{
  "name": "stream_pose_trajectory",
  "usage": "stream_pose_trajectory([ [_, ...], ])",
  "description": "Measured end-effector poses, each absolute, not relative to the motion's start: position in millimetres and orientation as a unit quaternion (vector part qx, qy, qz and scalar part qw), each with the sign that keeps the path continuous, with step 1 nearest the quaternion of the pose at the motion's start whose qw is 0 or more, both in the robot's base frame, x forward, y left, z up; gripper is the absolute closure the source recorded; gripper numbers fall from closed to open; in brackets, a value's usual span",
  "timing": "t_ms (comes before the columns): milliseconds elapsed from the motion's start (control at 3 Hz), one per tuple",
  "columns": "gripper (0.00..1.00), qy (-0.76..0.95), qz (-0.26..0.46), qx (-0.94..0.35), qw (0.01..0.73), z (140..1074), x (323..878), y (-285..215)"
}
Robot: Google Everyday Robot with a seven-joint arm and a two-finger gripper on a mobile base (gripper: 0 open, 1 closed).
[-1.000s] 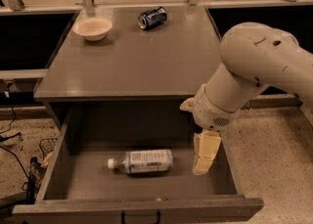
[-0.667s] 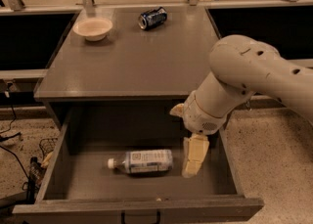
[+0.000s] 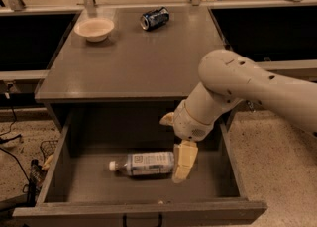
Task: Pick blue plastic bottle from top drawer and place on counter
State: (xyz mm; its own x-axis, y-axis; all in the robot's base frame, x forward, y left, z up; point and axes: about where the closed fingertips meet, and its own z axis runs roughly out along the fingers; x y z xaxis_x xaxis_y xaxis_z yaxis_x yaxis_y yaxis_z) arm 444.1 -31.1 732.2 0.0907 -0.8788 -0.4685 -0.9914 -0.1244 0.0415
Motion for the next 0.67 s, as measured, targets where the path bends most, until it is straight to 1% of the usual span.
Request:
stream_pose_trajectory([
  [333,0.00,0.639,0.219,-0.723,0.145,709.3,449.4,-11.4],
  [667,0.00,0.639,0.219,-0.723,0.145,709.3,449.4,-11.4],
])
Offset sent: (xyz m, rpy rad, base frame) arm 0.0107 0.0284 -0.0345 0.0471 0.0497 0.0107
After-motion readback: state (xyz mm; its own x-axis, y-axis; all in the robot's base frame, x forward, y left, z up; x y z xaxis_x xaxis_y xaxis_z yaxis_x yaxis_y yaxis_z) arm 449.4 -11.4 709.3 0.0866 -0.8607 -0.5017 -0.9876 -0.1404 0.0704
